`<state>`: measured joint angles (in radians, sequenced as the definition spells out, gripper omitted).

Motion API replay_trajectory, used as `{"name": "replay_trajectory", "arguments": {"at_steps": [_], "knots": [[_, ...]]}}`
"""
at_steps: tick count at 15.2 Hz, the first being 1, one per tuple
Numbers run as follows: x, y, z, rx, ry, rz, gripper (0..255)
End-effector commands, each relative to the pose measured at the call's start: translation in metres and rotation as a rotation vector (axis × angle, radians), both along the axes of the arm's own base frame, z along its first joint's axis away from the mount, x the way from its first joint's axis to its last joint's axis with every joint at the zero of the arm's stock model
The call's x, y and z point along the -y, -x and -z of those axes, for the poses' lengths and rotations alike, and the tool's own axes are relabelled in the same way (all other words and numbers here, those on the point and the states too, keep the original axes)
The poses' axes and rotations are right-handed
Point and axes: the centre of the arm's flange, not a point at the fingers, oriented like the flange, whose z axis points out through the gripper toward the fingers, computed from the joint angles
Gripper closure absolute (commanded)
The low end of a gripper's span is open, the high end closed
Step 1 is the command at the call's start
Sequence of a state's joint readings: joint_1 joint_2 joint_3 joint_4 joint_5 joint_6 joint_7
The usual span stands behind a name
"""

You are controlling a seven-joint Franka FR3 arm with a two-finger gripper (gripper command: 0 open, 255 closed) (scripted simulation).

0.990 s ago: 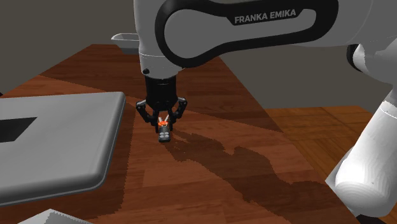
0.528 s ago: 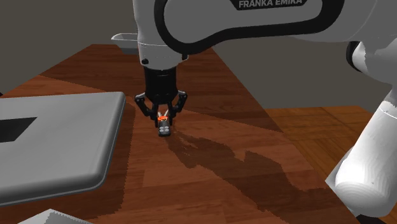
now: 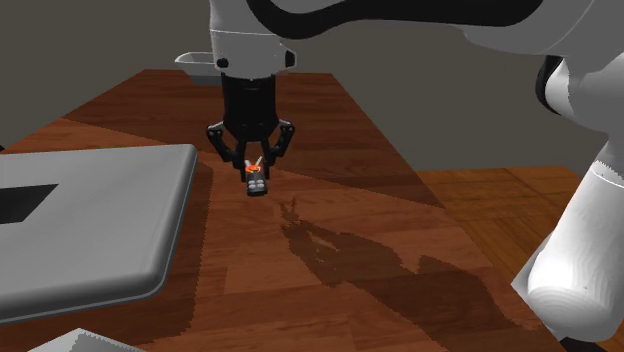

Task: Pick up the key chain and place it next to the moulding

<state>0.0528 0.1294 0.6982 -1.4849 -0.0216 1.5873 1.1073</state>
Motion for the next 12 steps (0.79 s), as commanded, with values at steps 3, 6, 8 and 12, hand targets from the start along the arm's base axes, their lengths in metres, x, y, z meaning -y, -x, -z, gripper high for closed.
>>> {"name": "replay_trajectory", "arguments": {"at_steps": [3, 6, 8, 12], "knots": [[0.000, 0.001, -0.021, 0.000, 0.000, 0.000, 255], [0.000, 0.001, -0.037, 0.000, 0.000, 0.000, 255], [0.000, 0.001, -0.048, 0.000, 0.000, 0.000, 255], [0.000, 0.001, -0.069, 0.000, 0.000, 0.000, 255]]}}
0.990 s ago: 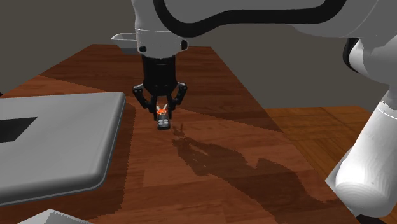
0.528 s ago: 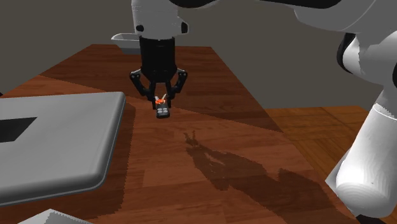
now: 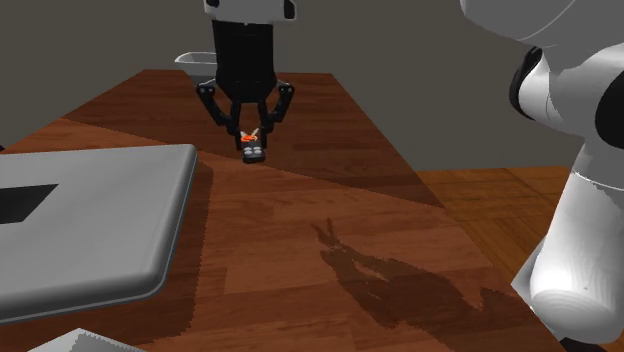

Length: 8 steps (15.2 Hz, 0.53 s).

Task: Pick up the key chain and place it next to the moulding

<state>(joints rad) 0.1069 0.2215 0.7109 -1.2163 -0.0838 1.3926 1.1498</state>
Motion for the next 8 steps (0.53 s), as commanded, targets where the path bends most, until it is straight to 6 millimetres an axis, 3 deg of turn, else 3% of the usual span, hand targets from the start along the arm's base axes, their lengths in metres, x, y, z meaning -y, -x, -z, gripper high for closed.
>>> {"name": "replay_trajectory", "arguments": {"at_steps": [1, 7, 8], "knots": [[0.001, 0.001, -0.011, 0.000, 0.000, 0.000, 255], [0.001, 0.001, -0.039, 0.000, 0.000, 0.000, 255], [-0.007, 0.012, -0.039, 0.000, 0.000, 0.000, 255]]}}
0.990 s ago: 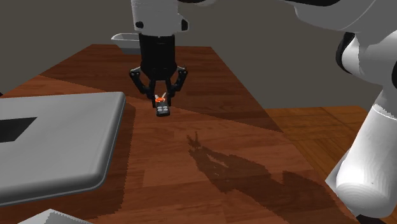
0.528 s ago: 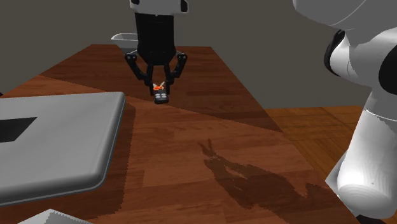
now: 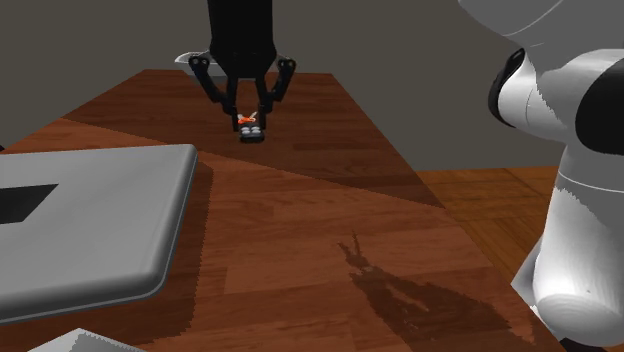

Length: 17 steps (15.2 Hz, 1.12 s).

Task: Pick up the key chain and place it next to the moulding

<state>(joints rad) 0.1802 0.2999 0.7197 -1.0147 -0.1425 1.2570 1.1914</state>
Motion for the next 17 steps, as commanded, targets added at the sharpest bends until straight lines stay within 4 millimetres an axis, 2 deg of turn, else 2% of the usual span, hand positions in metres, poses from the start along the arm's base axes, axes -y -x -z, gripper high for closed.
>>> {"name": "replay_trajectory", "arguments": {"at_steps": [1, 17], "knots": [[-0.011, 0.015, -0.002, 0.000, 0.000, 0.000, 255], [-0.138, 0.184, -0.003, 0.000, 0.000, 0.000, 255]]}}
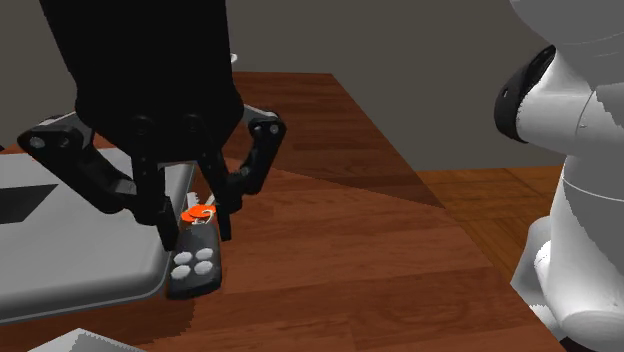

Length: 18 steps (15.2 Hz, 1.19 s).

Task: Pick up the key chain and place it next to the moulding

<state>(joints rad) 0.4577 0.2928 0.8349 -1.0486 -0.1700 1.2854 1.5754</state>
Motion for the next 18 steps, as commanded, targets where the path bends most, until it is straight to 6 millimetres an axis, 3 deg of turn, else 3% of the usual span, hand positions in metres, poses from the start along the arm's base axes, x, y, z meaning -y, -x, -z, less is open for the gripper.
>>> {"name": "replay_trajectory", "arguments": {"at_steps": [1, 18], "knots": [[-0.014, 0.022, 0.000, 0.000, 0.000, 0.001, 255], [-0.014, 0.022, 0.090, 0.000, 0.000, 0.001, 255]]}}
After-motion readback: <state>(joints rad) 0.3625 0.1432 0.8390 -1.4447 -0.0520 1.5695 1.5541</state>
